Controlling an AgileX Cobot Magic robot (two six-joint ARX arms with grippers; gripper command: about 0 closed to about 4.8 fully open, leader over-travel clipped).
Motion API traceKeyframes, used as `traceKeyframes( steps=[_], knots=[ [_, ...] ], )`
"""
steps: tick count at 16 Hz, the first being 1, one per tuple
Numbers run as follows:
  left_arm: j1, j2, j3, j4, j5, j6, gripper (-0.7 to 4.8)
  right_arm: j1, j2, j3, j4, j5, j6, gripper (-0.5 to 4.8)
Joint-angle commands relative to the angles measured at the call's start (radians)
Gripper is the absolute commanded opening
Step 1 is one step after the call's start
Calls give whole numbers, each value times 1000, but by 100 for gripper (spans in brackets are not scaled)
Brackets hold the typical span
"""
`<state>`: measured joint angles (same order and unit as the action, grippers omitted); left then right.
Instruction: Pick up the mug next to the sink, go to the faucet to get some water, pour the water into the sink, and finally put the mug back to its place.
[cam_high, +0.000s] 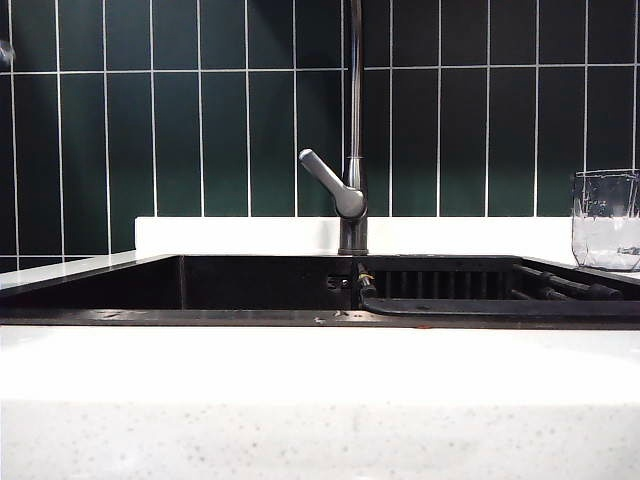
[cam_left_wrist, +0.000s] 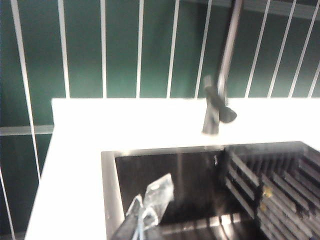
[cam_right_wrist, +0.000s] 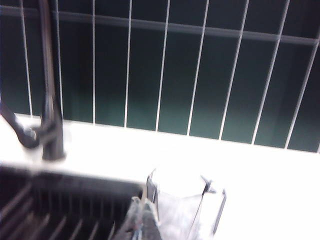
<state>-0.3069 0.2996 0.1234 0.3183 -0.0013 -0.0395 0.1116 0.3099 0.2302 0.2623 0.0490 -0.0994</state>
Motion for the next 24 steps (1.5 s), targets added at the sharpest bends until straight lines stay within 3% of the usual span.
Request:
traceKeyframes(
  steps=[1, 7, 9, 12, 18, 24],
  knots=[
    [0, -3, -27, 45, 6, -2, -6, 76, -86, -21, -4, 115, -3, -6],
    [0, -72, -63, 69, 2, -21, -6, 182, -173, -22, -72, 215, -32, -6],
    [0, -172, -116, 22, 1, -69, -6, 223, -222, -42, -107, 248, -32, -6],
    [0, -292, -116, -79, -4, -42, -6, 264, -293, -105, -109, 282, -21, -6],
    [0, -299, -116, -146, -6, -36, -6, 374, -307, -197, -101, 369, -28, -6],
    [0, -299, -116, -168, -5, -39, -6, 383, -307, -229, -125, 368, -32, -5]
  ],
)
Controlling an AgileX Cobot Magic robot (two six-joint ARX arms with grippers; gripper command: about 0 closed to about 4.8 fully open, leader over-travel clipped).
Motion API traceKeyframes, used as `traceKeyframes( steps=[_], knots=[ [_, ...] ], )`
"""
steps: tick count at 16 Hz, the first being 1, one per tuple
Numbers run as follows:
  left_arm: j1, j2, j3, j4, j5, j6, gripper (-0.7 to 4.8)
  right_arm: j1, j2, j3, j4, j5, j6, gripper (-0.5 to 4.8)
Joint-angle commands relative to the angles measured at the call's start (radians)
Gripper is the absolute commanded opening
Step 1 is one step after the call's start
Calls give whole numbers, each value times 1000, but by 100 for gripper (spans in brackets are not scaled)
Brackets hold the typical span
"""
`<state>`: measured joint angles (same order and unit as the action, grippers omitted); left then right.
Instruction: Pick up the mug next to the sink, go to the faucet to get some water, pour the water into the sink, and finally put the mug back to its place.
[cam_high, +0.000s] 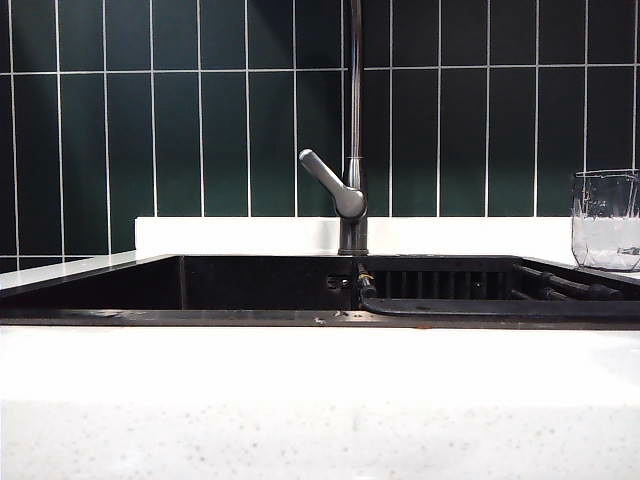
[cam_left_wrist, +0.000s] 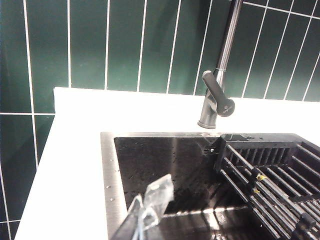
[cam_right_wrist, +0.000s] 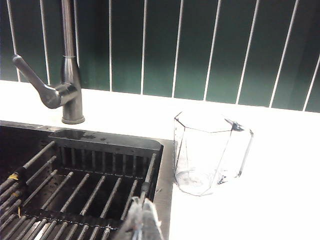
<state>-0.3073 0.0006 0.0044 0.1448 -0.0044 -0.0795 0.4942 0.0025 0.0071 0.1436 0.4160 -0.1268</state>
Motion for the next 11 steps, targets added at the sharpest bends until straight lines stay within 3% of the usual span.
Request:
traceKeyframes(
  steps=[1, 11],
  knots=[
    [0, 0, 3, 6, -2, 0, -5, 0, 0, -6, -13, 1, -5, -6],
    [0, 0, 3, -129, 31, -6, -5, -1, 0, -6, -13, 1, -4, -5]
  ],
)
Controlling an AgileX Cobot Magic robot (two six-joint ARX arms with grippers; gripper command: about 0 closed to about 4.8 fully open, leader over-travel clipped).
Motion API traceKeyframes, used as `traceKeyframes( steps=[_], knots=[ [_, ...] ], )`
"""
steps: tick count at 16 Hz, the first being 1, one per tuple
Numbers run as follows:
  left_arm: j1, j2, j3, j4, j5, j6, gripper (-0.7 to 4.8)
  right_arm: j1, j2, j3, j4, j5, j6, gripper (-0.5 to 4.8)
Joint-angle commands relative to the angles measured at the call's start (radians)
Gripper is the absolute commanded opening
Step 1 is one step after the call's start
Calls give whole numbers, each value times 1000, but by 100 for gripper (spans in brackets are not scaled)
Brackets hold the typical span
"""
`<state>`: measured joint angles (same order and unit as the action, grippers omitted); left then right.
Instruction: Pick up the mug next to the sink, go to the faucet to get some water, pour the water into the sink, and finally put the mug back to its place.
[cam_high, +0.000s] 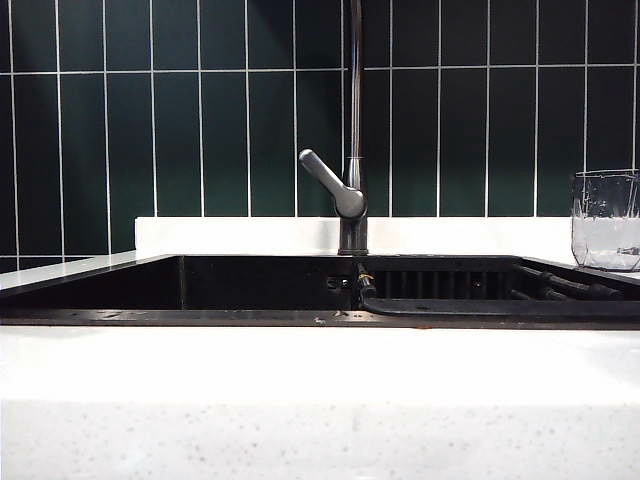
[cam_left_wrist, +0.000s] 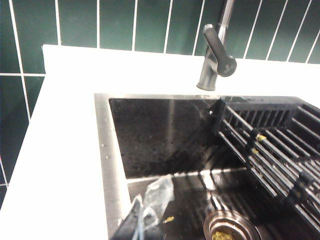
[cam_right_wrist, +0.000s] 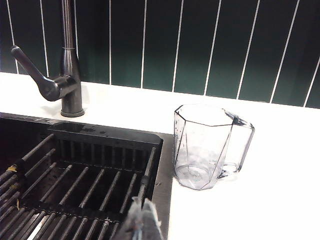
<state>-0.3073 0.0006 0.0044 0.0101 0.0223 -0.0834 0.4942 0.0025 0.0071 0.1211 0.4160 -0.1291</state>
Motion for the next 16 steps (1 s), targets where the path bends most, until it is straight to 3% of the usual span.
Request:
traceKeyframes(
  steps=[1, 10, 11, 13, 16],
  knots=[
    [0, 0, 3, 5, 4, -3, -5, -1, 0, -6, 10, 1, -2, -5],
    [11, 0, 3, 5, 2, -3, -5, -28, 0, -6, 3, -11, -2, -5],
    [28, 0, 3, 4, 2, -3, -5, -63, 0, -6, 2, -39, -2, -5],
    [120, 0, 3, 5, 3, -3, -5, -237, 0, -6, 2, -77, -2, -5],
    [224, 0, 3, 5, 0, -3, -5, -417, 0, -6, 2, -76, -2, -5]
  ],
)
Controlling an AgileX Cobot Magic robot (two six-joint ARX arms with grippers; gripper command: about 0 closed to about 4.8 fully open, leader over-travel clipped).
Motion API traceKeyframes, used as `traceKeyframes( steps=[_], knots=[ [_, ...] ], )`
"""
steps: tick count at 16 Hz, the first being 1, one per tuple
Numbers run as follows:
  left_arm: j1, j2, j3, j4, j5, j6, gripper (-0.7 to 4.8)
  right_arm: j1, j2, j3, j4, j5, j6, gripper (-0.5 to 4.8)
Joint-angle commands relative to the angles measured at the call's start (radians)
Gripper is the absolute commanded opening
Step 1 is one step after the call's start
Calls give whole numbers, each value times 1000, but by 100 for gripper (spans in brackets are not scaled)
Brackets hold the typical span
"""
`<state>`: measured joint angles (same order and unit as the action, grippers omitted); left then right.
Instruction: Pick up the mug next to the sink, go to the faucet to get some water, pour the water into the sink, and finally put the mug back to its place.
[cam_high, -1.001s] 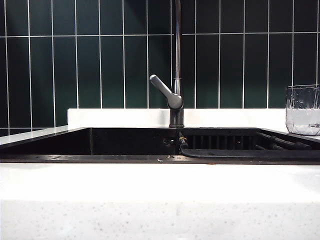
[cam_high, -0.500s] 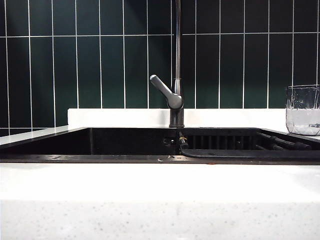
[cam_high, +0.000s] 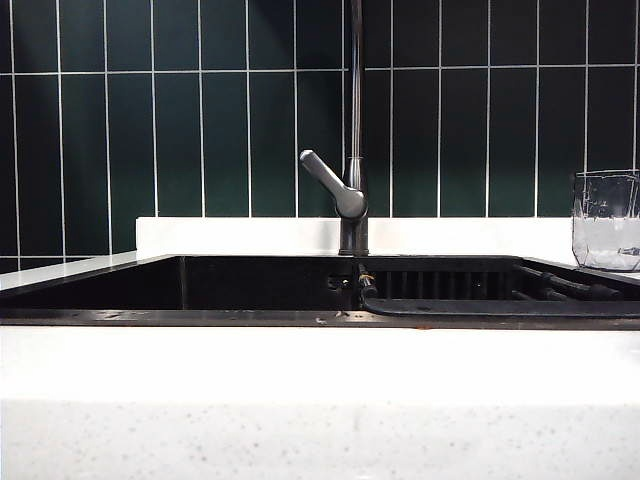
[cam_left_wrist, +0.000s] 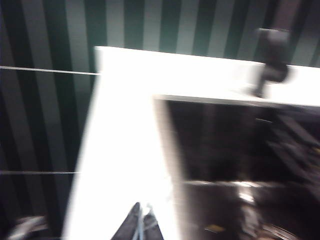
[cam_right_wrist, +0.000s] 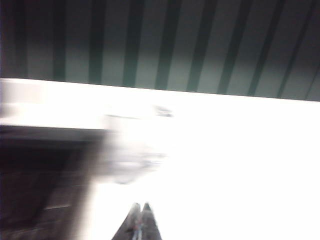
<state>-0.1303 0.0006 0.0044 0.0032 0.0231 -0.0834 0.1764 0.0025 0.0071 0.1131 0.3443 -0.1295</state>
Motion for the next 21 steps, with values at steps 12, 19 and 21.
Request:
traceKeyframes(
  steps=[12, 19, 21],
  knots=[
    [126, 0, 3, 10, 0, -3, -5, -308, 0, -6, -12, -6, -2, -5],
    [124, 0, 3, 12, 0, -3, -5, -301, 0, -6, -31, -224, -2, -5],
    [124, 0, 3, 12, 0, -3, -5, -301, 0, -6, -81, -506, -2, -5]
  ],
)
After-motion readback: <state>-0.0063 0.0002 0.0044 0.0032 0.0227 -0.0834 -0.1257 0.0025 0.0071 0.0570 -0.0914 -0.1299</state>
